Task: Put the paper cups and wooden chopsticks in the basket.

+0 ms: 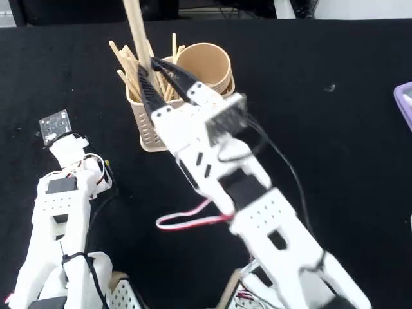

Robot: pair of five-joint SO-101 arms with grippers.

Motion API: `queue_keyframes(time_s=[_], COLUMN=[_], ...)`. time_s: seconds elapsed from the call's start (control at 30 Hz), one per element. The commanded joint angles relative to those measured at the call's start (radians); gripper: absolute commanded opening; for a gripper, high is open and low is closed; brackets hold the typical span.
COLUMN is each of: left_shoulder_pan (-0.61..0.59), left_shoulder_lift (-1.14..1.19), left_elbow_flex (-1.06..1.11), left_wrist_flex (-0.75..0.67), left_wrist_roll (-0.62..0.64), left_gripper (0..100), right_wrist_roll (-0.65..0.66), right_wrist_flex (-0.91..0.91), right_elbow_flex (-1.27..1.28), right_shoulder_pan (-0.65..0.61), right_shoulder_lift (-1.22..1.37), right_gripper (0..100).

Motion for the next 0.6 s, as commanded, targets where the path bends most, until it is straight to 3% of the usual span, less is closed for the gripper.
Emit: queue_keyframes(time_s=[0.0,0.27,0.37,0.57], left_shoulder_pan=[-0.007,-0.007,-0.002,-0.002], left_shoulder_lift=[-0.005,-0.005,-0.005,-0.005], left_elbow_flex=[-0.007,-0.007,-0.007,-0.007], left_wrist_flex=[-0.018,-0.020,-0.020,-0.020], left_wrist_roll=[0.009,0.009,0.011,0.011], left_gripper=[16,16,16,16], right_wrist_roll=[-0.003,-0.003,-0.003,-0.005], right_wrist_flex=[-0.029,-0.020,0.068,0.270], right_elbow_flex=[-0.120,-0.199,-0.209,-0.289], right_shoulder_pan=[0.012,0.064,0.061,0.058], right_shoulder_lift=[0.140,0.303,0.300,0.298], right_gripper=[1.1,1.2,1.7,13.6])
